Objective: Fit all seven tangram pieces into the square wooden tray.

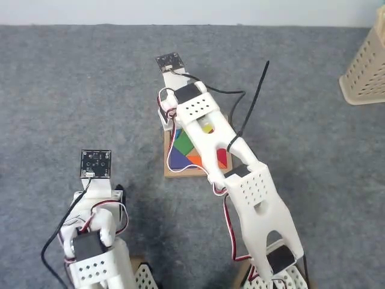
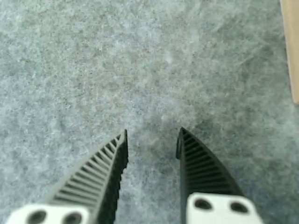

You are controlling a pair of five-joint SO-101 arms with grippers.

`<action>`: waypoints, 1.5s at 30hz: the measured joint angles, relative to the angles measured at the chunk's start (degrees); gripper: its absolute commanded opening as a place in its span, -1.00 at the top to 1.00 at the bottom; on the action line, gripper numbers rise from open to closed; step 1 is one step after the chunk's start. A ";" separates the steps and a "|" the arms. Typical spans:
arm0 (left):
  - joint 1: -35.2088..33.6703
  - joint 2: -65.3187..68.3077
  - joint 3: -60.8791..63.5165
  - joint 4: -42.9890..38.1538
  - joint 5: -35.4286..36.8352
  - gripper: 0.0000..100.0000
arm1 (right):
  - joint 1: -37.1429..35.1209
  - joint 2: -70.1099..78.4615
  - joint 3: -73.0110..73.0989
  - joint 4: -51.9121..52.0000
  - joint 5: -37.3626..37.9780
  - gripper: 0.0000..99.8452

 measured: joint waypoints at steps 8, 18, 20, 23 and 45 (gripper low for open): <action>0.00 0.00 0.00 0.00 0.00 0.66 | -1.14 -0.44 -0.26 2.55 0.00 0.78; 0.00 0.00 0.00 0.00 0.00 0.66 | -1.41 -0.53 -0.26 3.43 0.00 0.78; 0.00 0.00 0.00 0.00 0.00 0.66 | -1.49 -0.88 -0.26 4.84 0.00 0.78; 0.00 0.00 0.00 0.00 0.00 0.66 | -1.67 -2.20 -0.18 7.56 0.00 0.78; 0.00 0.00 0.00 0.00 0.00 0.66 | 1.85 -24.97 0.18 25.41 2.46 0.99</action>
